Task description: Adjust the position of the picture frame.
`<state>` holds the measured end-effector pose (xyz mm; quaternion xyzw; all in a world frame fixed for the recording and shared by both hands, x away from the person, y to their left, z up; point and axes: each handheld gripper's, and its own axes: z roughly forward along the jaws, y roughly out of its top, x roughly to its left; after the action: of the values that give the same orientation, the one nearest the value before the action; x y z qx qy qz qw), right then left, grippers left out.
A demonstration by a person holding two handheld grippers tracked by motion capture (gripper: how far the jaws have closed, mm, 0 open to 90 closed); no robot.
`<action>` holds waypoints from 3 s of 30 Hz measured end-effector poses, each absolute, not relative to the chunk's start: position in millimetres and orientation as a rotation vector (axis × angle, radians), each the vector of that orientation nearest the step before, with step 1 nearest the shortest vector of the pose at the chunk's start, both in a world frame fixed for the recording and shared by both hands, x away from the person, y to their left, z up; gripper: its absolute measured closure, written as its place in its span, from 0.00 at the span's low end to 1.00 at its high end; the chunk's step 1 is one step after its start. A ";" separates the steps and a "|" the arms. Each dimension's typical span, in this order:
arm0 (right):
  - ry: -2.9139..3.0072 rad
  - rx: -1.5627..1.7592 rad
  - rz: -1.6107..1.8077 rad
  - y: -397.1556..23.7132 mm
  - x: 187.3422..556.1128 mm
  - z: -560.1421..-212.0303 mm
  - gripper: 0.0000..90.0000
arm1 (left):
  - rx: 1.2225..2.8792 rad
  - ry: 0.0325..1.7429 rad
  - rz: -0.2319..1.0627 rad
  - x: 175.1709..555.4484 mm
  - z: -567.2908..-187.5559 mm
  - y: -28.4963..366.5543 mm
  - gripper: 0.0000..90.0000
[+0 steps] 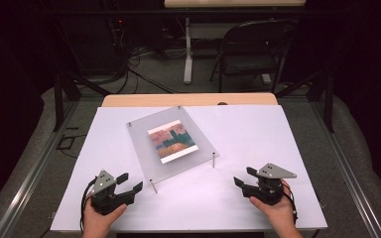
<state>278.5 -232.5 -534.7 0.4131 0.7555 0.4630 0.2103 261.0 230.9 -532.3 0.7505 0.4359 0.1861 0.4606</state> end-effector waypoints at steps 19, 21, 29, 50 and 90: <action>2.152 1.115 1.283 -221.0 285.9 -534.2 0.53 | 1.900 1.093 0.436 243.1 -534.6 228.8 0.44; 2.141 1.102 1.284 -220.0 284.7 -533.2 0.51 | 1.913 1.086 0.421 241.9 -534.1 227.8 0.45; 2.116 1.103 1.320 -220.1 284.2 -528.8 0.60 | 1.905 1.088 0.341 243.8 -536.8 218.7 0.55; 2.117 1.145 1.349 -220.5 290.1 -531.0 0.69 | 1.950 1.126 0.321 265.0 -549.0 175.9 0.80; 2.231 1.172 1.291 -168.1 350.4 -558.9 0.80 | 1.899 1.189 0.262 271.2 -559.5 178.1 0.94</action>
<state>350.4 -168.1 -558.9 0.4089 0.7785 0.4505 0.1545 271.2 178.1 -559.5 0.7605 0.4762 0.1050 0.4287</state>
